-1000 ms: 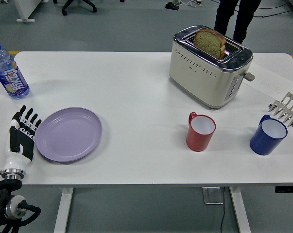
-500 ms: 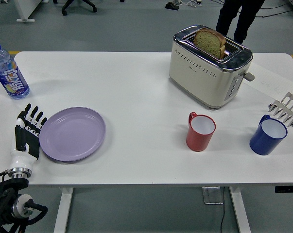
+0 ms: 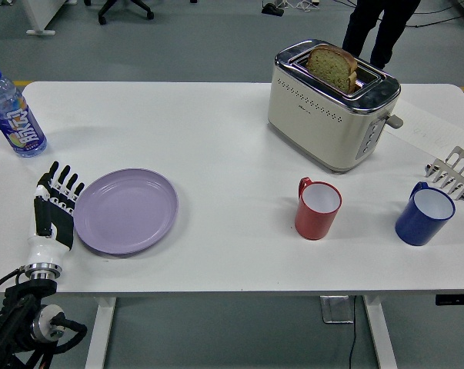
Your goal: Push plate across desktop
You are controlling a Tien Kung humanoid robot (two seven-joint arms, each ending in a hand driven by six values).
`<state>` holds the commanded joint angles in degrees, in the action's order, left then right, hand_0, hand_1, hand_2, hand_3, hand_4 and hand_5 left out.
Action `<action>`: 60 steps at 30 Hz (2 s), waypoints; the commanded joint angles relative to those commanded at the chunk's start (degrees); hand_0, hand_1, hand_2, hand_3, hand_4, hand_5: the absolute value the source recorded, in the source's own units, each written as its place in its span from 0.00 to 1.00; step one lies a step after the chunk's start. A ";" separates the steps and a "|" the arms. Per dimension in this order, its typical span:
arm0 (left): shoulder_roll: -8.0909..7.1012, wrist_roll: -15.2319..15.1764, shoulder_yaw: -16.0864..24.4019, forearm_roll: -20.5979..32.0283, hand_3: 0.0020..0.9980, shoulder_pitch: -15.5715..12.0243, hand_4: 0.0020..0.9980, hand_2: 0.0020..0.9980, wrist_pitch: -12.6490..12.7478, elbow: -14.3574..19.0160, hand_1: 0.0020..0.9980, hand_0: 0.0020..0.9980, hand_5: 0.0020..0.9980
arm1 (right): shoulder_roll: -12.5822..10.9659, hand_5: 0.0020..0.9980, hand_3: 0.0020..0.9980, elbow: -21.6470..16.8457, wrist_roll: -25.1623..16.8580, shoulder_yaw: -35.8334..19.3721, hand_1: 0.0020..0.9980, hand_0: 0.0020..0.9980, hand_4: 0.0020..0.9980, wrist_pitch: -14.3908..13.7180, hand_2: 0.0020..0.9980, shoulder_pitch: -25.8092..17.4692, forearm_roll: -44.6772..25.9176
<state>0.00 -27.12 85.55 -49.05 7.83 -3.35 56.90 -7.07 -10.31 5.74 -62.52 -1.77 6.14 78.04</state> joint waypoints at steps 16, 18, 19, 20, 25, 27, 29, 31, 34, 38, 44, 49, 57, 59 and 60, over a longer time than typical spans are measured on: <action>0.00 -1.00 -4.78 1.63 1.00 0.87 0.46 0.97 0.73 -0.62 0.95 0.91 1.00 | -0.07 0.30 0.61 0.00 -0.07 0.12 0.58 0.63 0.18 0.01 0.66 0.24 0.09; 0.00 -1.22 -5.37 1.83 1.00 0.94 0.46 0.97 0.91 -0.65 0.95 0.91 1.00 | -0.08 0.30 0.61 0.00 -0.08 0.16 0.58 0.63 0.18 0.01 0.66 0.23 0.05; 0.00 -1.31 -5.58 1.93 1.00 0.97 0.46 0.97 0.98 -0.66 0.95 0.91 1.00 | -0.08 0.30 0.61 0.00 -0.08 0.17 0.58 0.63 0.18 0.01 0.66 0.23 0.04; 0.00 -1.45 -5.89 2.07 1.00 1.02 0.46 0.97 1.08 -0.69 0.95 0.91 1.00 | -0.09 0.30 0.61 0.00 -0.08 0.19 0.58 0.63 0.18 0.01 0.66 0.23 0.03; 0.00 -2.38 -7.61 3.07 1.00 1.21 0.46 0.97 2.21 -0.82 0.95 0.91 1.00 | -0.12 0.30 0.61 0.00 -0.09 0.21 0.58 0.63 0.18 0.01 0.66 0.27 0.08; 0.00 -3.37 -8.79 3.81 1.00 1.29 0.46 0.97 3.27 -0.88 0.95 0.91 1.00 | -0.11 0.30 0.61 0.00 -0.10 0.17 0.58 0.63 0.18 -0.01 0.66 0.29 0.12; 0.00 -3.70 -9.23 4.03 1.00 1.35 0.46 0.97 3.57 -0.83 0.94 0.91 1.00 | -0.09 0.30 0.61 0.00 -0.12 0.21 0.58 0.63 0.18 -0.03 0.66 0.29 0.06; 0.00 -3.98 -9.82 4.30 1.00 1.50 0.46 0.97 3.81 -0.71 0.94 0.91 1.00 | -0.07 0.30 0.61 0.00 -0.15 0.32 0.58 0.63 0.18 -0.05 0.66 0.29 -0.06; 0.00 -4.18 -10.70 4.85 1.00 1.70 0.46 0.97 3.97 -0.53 0.94 0.91 1.00 | -0.05 0.30 0.61 0.00 -0.18 0.44 0.58 0.63 0.18 -0.04 0.66 0.31 -0.13; 0.00 -4.31 -12.49 5.44 1.00 2.06 0.46 0.97 4.36 -0.50 0.94 0.91 1.00 | -0.05 0.30 0.61 0.00 -0.18 0.46 0.58 0.63 0.18 -0.01 0.66 0.28 -0.11; 0.00 -4.57 -15.16 6.31 1.00 2.76 0.46 0.97 4.81 -0.83 0.94 0.91 1.00 | -0.08 0.30 0.61 0.00 -0.15 0.41 0.58 0.63 0.18 0.07 0.66 0.09 0.09; 0.00 -4.68 -17.40 6.93 1.00 3.00 0.46 0.97 4.90 -0.89 0.94 0.91 1.00 | -0.17 0.30 0.61 0.00 -0.10 0.22 0.58 0.63 0.18 0.15 0.66 -0.07 0.44; 0.00 -4.74 -20.15 7.65 1.00 3.94 0.46 0.97 4.89 -1.20 0.94 0.91 1.00 | -0.18 0.30 0.61 0.00 -0.10 0.30 0.58 0.63 0.18 0.21 0.66 -0.29 0.57; 0.00 -4.69 -20.65 7.75 1.00 4.34 0.46 0.97 4.81 -1.34 0.94 0.91 1.00 | -0.15 0.30 0.61 0.00 -0.10 0.36 0.58 0.63 0.18 0.21 0.66 -0.26 0.55; 0.00 -4.68 -20.84 7.79 1.00 4.46 0.46 0.97 4.79 -1.37 0.94 0.91 1.00 | -0.15 0.30 0.61 0.00 -0.11 0.40 0.58 0.63 0.18 0.21 0.66 -0.24 0.51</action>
<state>0.00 -31.80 64.71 -41.26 12.30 1.44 55.53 -7.22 -10.31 5.63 -62.13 -1.57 5.90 78.55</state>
